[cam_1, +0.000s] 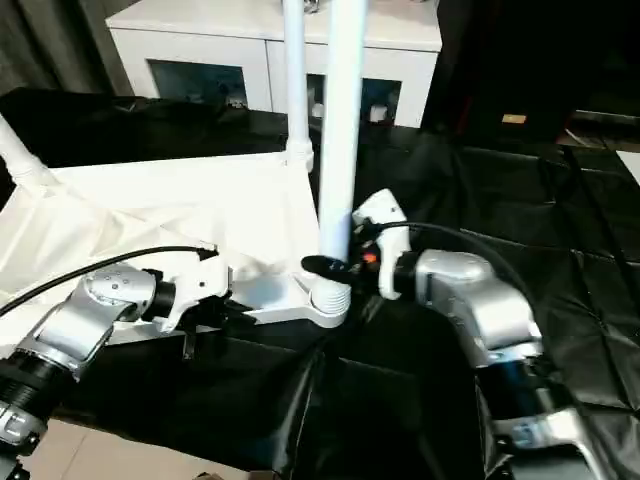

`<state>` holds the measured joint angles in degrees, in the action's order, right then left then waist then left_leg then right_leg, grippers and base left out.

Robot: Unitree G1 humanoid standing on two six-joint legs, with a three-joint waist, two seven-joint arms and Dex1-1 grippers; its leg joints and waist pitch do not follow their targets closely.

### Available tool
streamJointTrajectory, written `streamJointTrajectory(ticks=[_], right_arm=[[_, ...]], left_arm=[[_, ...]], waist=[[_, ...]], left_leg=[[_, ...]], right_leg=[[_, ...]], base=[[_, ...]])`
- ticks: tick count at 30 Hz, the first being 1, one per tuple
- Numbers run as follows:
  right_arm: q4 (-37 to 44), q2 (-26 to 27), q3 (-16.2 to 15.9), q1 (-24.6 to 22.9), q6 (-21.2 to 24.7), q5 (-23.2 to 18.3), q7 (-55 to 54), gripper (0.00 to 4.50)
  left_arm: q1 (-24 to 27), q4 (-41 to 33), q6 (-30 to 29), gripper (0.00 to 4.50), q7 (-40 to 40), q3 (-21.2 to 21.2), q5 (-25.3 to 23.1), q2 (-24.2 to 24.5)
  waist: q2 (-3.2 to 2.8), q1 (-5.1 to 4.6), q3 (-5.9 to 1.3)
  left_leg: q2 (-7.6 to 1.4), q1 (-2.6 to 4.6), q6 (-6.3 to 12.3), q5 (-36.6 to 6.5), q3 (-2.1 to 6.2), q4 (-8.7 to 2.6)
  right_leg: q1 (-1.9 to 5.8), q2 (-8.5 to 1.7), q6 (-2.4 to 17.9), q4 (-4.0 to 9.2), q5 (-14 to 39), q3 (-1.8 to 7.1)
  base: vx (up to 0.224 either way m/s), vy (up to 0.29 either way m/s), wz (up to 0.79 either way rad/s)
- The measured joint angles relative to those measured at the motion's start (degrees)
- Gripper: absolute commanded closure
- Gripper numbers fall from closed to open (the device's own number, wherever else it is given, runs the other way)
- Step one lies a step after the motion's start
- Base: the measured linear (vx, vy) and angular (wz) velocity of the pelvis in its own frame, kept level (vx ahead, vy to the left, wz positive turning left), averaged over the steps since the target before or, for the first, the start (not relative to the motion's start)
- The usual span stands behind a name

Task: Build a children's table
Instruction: Insert table leg to table base

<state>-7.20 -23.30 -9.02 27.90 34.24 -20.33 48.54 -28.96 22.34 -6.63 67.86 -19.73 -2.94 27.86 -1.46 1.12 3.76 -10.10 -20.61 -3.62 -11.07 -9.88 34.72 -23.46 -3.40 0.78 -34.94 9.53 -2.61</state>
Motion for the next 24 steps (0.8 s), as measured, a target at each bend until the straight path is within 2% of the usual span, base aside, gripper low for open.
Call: streamJointTrajectory(ticks=[12, 24], right_arm=[[-1.6, 0.5, 0.4, 0.3, -0.9, 0.0, 0.2, 2.65], [-2.3, 2.8, 5.0, -4.8, -6.3, -2.1, -2.0, 2.65]], left_arm=[[-0.9, 1.6, -0.4, 4.5, 0.5, 0.1, 0.5, -0.5], [-1.4, 2.8, 0.3, 4.5, -0.3, 0.2, 0.5, -1.5]], waist=[[0.1, 0.14, 0.01], [0.22, 0.75, -0.06]], left_leg=[[0.0, 0.02, -0.01, 0.0, 0.0, 0.02], [0.0, 0.03, 0.0, 0.0, -0.01, 0.04]], right_leg=[[0.0, 0.0, 0.0, -0.02, 0.0, 0.01], [0.02, 0.0, 0.0, -0.01, 0.0, 0.01]], base=[[0.0, 0.0, 0.0], [0.0, 0.0, 0.0]])
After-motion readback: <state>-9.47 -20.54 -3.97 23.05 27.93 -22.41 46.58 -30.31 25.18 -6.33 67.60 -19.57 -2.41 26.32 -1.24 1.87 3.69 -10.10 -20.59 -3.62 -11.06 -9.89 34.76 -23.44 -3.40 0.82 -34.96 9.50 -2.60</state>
